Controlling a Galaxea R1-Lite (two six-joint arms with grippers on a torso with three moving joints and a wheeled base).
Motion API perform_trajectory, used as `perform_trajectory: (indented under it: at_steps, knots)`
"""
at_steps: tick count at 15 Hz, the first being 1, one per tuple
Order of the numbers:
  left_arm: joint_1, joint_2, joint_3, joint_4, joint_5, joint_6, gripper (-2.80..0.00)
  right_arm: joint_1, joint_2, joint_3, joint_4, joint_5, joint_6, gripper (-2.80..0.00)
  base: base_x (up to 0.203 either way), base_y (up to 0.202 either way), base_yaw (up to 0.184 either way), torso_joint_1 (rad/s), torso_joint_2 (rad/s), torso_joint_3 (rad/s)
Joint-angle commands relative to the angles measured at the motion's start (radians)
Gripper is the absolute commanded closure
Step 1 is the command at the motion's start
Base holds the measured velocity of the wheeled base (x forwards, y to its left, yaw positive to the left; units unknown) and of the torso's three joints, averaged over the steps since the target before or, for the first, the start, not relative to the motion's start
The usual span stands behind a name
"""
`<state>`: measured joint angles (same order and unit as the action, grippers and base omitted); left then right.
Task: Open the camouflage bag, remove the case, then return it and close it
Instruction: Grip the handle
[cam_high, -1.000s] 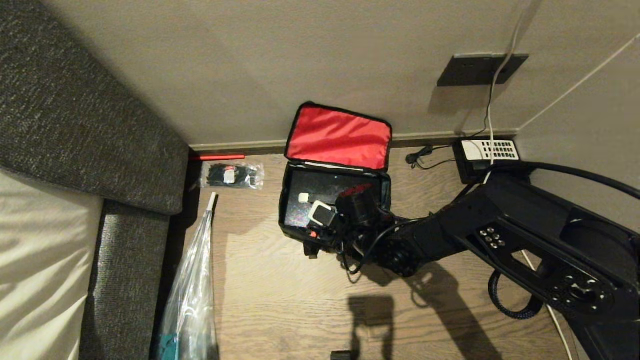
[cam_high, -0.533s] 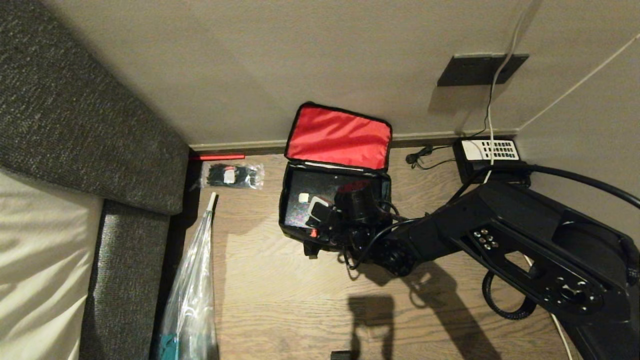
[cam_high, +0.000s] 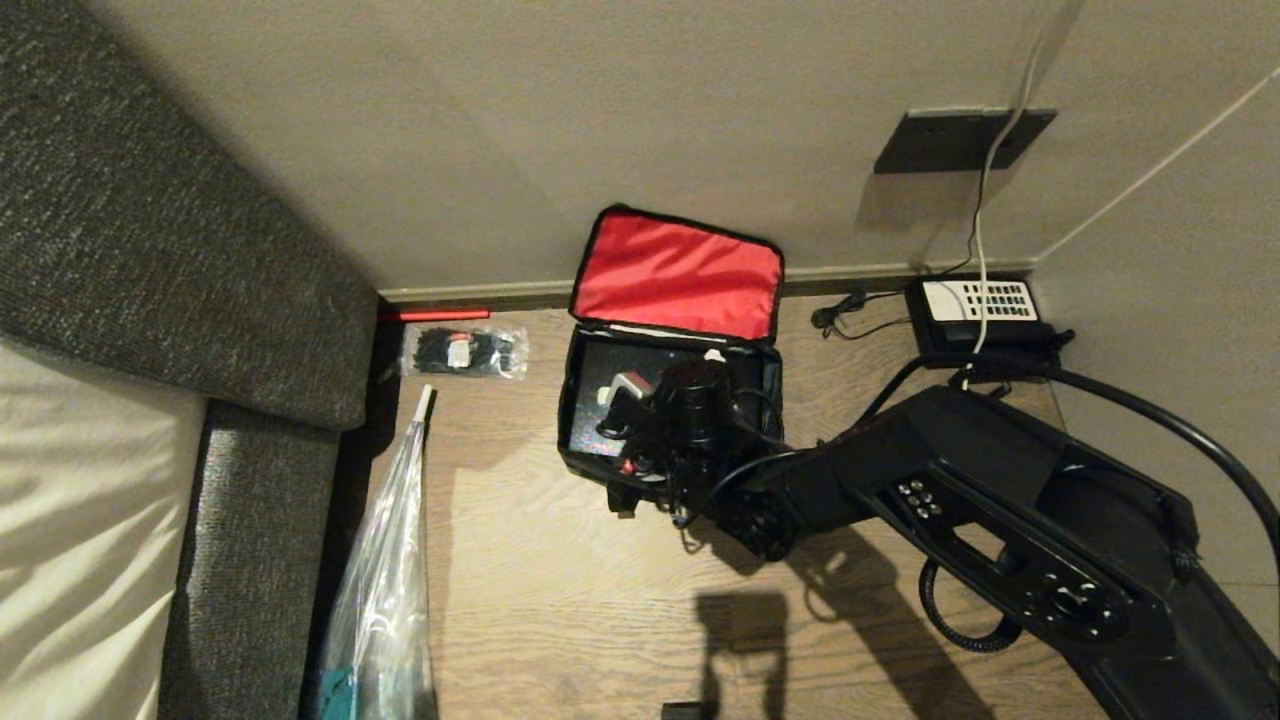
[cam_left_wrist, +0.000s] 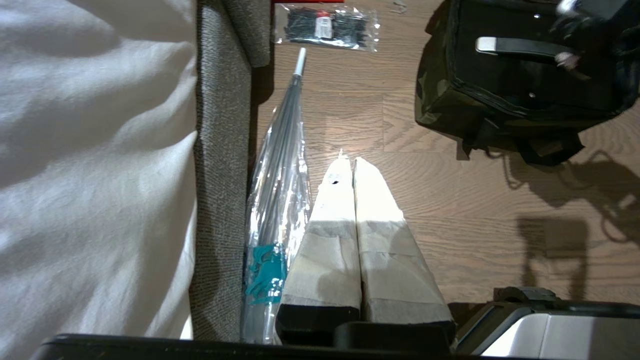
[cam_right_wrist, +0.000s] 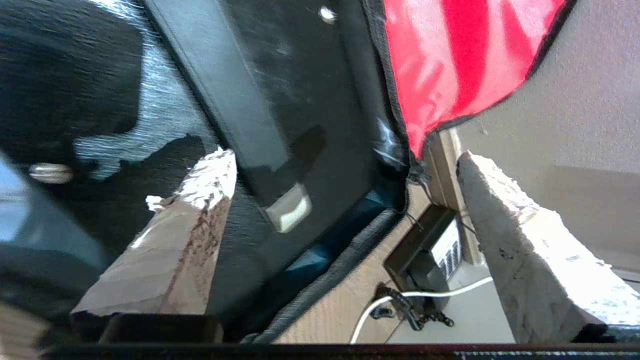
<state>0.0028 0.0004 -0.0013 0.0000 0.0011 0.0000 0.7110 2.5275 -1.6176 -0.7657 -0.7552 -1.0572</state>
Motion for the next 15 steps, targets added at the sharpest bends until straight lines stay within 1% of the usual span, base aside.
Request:
perform_trajectory:
  at_steps: [1,3,5,7,8,9,11,15]
  knots:
    - [0.0,-0.002,0.0,0.0,0.0,0.0,0.0,0.014,0.01,0.029,-0.008,-0.007,-0.006,-2.8,0.0,0.0,0.0,0.0,0.0,0.0]
    - [0.0,-0.002,0.0,0.0,0.0,0.0,0.0,0.038,0.008,0.033,-0.025,-0.014,-0.002,-2.8,0.0,0.0,0.0,0.0,0.0,0.0]
    - [0.0,-0.002,0.001,0.0,0.0,0.0,0.0,0.051,0.021,0.039,-0.072,-0.103,-0.019,-2.8,0.0,0.0,0.0,0.0,0.0,0.0]
    - [0.0,-0.003,0.001,0.0,0.0,0.0,0.0,0.07,0.053,0.039,-0.108,-0.162,-0.027,-2.8,0.0,0.0,0.0,0.0,0.0,0.0]
    - [0.0,-0.002,0.001,0.0,0.0,0.0,0.0,0.075,0.072,0.037,-0.148,-0.177,-0.03,-2.8,0.0,0.0,0.0,0.0,0.0,0.0]
    - [0.0,-0.003,0.0,0.0,0.0,0.0,0.0,0.08,0.09,0.04,-0.192,-0.183,-0.041,-2.8,0.0,0.0,0.0,0.0,0.0,0.0]
    - [0.0,-0.002,0.001,0.0,0.0,0.0,0.0,0.082,0.108,0.048,-0.254,-0.194,-0.118,-2.8,0.0,0.0,0.0,0.0,0.0,0.0]
    - [0.0,-0.002,0.0,0.0,0.0,0.0,0.0,0.081,0.15,-0.003,-0.286,-0.194,-0.144,-2.8,0.0,0.0,0.0,0.0,0.0,0.0]
